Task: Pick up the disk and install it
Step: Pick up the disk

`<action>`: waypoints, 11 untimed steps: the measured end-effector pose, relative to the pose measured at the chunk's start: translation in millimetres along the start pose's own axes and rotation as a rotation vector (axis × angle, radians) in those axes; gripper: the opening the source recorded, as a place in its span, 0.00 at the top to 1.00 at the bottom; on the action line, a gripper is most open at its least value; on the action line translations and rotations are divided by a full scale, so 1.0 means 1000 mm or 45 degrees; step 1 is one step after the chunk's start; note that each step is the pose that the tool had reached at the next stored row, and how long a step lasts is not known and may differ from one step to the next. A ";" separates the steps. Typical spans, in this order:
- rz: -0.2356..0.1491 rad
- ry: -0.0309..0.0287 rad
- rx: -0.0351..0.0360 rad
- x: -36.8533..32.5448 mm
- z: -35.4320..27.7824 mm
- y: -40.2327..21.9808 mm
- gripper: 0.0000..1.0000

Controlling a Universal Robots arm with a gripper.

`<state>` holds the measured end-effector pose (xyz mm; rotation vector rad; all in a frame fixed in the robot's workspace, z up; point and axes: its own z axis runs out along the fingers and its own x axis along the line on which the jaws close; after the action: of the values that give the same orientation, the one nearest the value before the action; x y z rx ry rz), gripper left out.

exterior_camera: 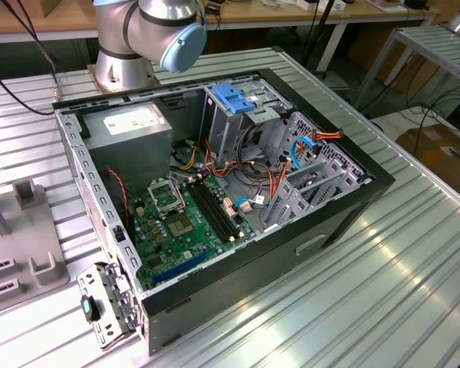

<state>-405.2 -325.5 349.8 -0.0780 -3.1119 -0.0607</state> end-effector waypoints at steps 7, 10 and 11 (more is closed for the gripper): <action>-0.185 0.0071 0.0078 0.0000 0.0000 0.0000 0.89; -0.259 0.0099 0.0107 0.0000 -0.0001 0.0000 0.89; -0.286 0.0109 0.0118 0.0000 -0.0001 0.0000 0.89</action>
<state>-405.2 -325.4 349.8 0.2709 -3.0970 -0.0511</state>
